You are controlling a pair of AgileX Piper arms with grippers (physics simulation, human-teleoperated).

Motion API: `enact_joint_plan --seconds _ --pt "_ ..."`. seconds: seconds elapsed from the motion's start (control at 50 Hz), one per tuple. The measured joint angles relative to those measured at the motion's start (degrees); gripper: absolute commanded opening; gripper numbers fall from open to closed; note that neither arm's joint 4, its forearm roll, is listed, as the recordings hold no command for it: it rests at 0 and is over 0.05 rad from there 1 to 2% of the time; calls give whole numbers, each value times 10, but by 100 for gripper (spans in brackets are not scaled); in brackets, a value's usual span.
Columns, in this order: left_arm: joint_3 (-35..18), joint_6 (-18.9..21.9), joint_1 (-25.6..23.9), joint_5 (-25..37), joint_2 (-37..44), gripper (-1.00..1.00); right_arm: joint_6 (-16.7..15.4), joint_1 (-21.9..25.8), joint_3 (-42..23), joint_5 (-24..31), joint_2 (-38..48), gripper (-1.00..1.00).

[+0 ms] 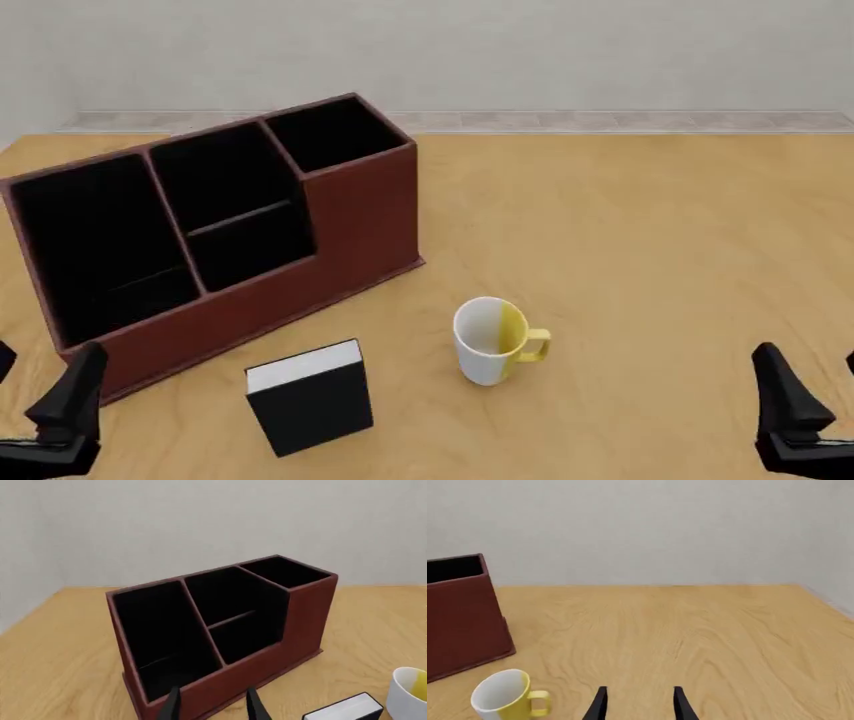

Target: Pick up the book and place it in the right compartment of the caddy.

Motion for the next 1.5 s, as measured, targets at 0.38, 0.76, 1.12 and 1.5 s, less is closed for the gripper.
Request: enact_joint_plan --seconds 0.38,0.76,1.12,1.5 --pt "32 -23 4 -29 -17 100 12 35 -14 -1 -27 100" --pt "40 -42 4 -33 -21 100 -4 99 -134 49 11 100" --pt "42 -38 -5 -46 5 100 -41 188 -210 -5 173 100" --pt "42 -37 -7 -57 20 100 -84 288 -282 -18 334 100"
